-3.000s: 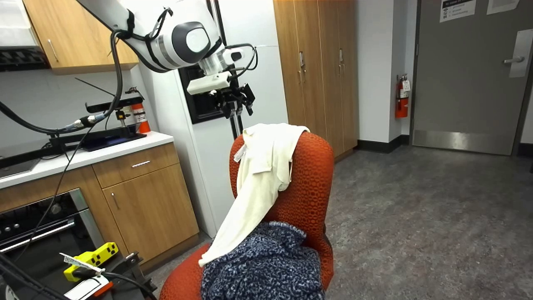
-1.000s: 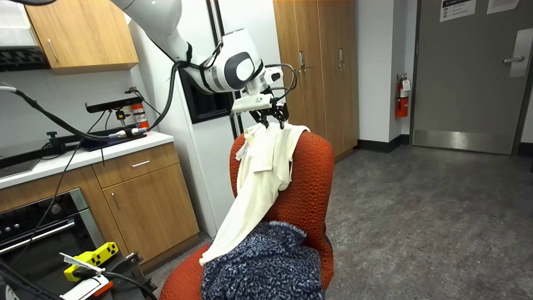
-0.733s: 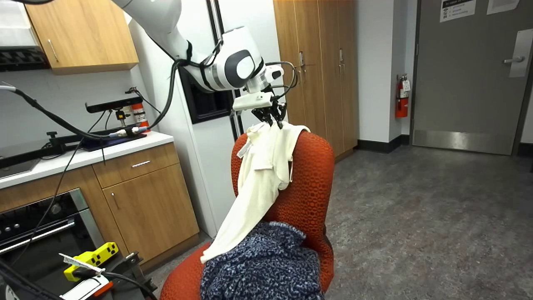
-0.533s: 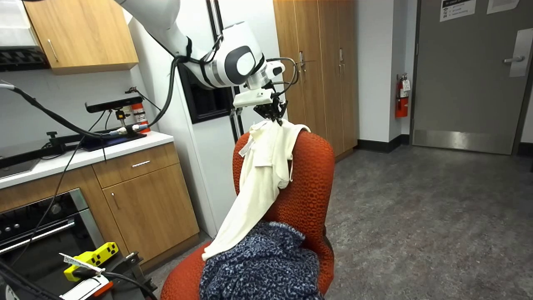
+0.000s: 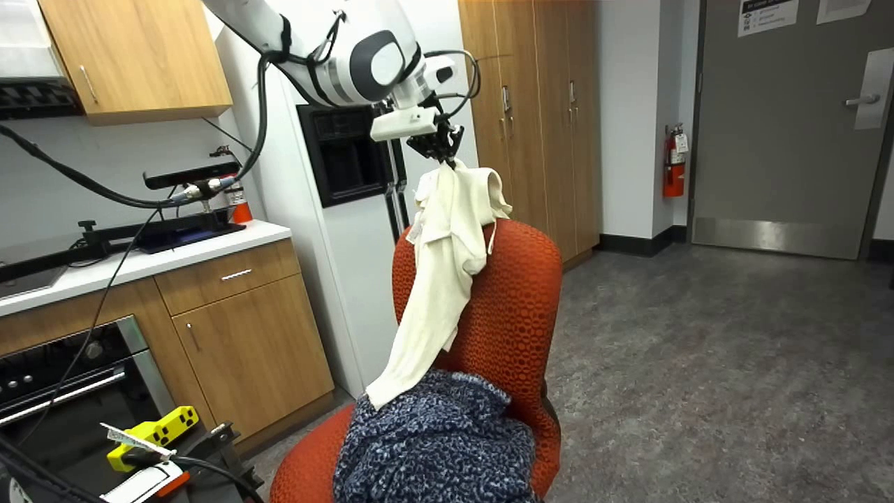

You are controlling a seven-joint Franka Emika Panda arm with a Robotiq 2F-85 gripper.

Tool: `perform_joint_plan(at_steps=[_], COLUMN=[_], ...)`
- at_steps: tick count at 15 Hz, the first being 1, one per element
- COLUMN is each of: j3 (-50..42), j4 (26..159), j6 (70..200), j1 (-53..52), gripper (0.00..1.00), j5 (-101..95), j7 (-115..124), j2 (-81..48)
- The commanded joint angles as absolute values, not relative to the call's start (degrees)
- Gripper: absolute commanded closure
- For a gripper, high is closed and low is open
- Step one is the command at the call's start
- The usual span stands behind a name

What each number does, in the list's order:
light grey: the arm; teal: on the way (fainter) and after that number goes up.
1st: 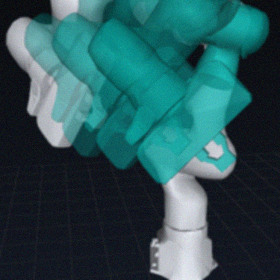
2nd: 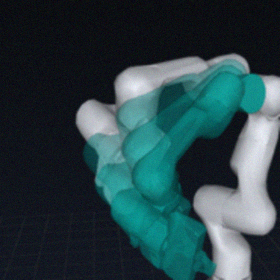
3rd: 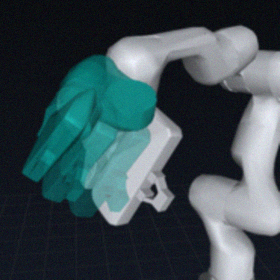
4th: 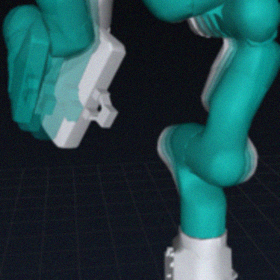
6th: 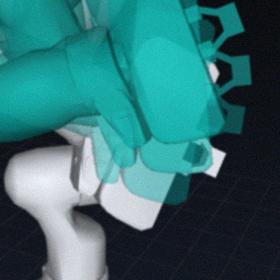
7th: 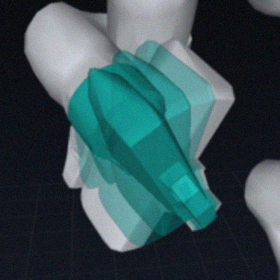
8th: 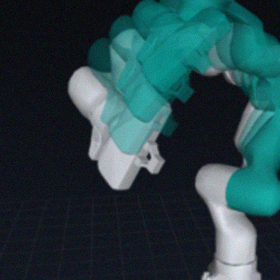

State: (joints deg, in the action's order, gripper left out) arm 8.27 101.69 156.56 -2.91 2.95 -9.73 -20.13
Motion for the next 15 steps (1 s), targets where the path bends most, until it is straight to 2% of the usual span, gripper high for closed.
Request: perform_joint_plan(at_steps=[1, 9, 15], j3=[11.29, 11.27, 8.38], j4=[107.10, 119.28, 127.16], j6=[158.60, 154.97, 143.72], j1=[-1.56, -2.71, -8.05], gripper=[0.97, 0.97, 0.97], j5=[7.35, 16.45, 19.35], j7=[-12.87, -14.57, -15.14], j2=[-11.13, 5.41, 14.66])
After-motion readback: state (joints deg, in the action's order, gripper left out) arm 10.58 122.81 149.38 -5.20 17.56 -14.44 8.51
